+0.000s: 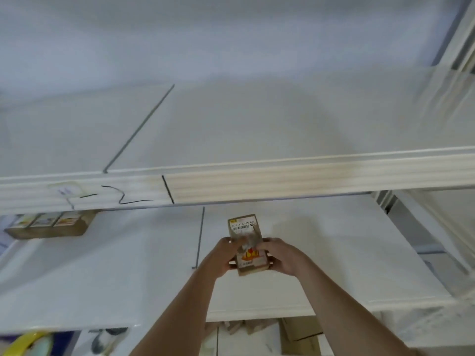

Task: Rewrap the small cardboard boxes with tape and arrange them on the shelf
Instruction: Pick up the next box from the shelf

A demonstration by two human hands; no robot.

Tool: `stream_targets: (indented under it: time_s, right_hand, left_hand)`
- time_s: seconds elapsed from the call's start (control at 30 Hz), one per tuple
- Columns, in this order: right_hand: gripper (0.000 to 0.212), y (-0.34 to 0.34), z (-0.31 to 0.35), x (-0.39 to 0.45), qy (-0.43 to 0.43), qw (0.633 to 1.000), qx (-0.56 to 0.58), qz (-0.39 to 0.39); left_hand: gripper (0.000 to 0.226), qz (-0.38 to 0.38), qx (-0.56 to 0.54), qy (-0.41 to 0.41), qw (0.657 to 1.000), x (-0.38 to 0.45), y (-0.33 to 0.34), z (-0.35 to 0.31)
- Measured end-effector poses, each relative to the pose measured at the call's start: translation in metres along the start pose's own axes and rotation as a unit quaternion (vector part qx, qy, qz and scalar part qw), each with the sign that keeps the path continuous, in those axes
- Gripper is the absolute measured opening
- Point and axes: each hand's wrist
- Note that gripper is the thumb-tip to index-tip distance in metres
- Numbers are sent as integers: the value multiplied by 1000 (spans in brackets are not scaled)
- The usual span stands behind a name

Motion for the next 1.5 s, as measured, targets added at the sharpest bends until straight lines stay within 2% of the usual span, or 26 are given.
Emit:
stream_targets:
  time_s: [0.1,0.3,0.37,0.43,0.5,0.57,0.63,0.73,0.77,0.87,0.93,1.0,1.07,1.13,1.2,1.3,1.4,1.5]
  right_hand:
    - [24,47,-2,1,-13,1000,-13,16]
    - [34,154,-14,9,6,999,-18,46]
    - [36,195,-17,13,21,998,-29,47]
    - [33,234,-21,14,14,998,-60,-1]
    - [42,267,-28,17,-3,990,-103,-98]
    - [52,295,-27,15,-25,974,-135,-181]
    - [55,315,-23,21,-44,954,-190,-229]
    - [24,336,-14,32,-62,926,-232,-292]
    - [18,341,-13,36,-77,926,-240,-281]
    - [37,341,-5,43,-129,933,-291,-170]
    - [34,329,3,39,-155,951,-235,-127]
    - [27,309,9,44,-172,962,-154,-147]
    - [30,295,14,49,-134,970,-134,-154]
    - [42,292,12,57,-64,992,-75,-72]
    - [45,296,4,61,-47,998,-24,-15]
    - [48,299,-8,66,-47,997,-23,-62]
    - [51,306,-16,68,-29,992,-72,-103]
    - [53,314,-22,69,-16,987,-85,-132]
  left_hand:
    - [31,-29,42,24,998,-24,-39,5]
    - [31,-53,-24,52,997,-78,-143,16]
    - [39,-70,-43,57,995,-93,-181,27]
    - [61,-99,-31,38,994,-102,-210,37]
    - [82,-158,32,18,987,-105,-230,45]
    - [74,-196,42,14,979,-109,-241,48]
    - [49,-186,14,16,982,-108,-245,42]
    - [34,-147,-12,18,989,-103,-244,27]
    - [37,-139,-20,21,990,-101,-244,23]
    - [49,-151,-44,18,987,-95,-256,19]
    - [50,-156,-46,19,986,-94,-270,22]
    - [57,-133,-73,35,988,-89,-285,26]
    - [55,-91,-120,66,986,-89,-293,26]
    - [46,-46,-123,88,987,-90,-293,25]
    - [47,-37,-98,96,990,-89,-289,29]
    - [49,-71,-85,70,991,-82,-279,38]
    - [55,-106,-76,26,991,-70,-266,51]
    - [57,-143,-28,9,989,-63,-258,58]
Point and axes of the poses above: each hand's wrist, its own x-axis towards the middle knuckle, its own y-axis out of the palm, z = x × y, and after that the axes turned 7 degrees about y, right-handed
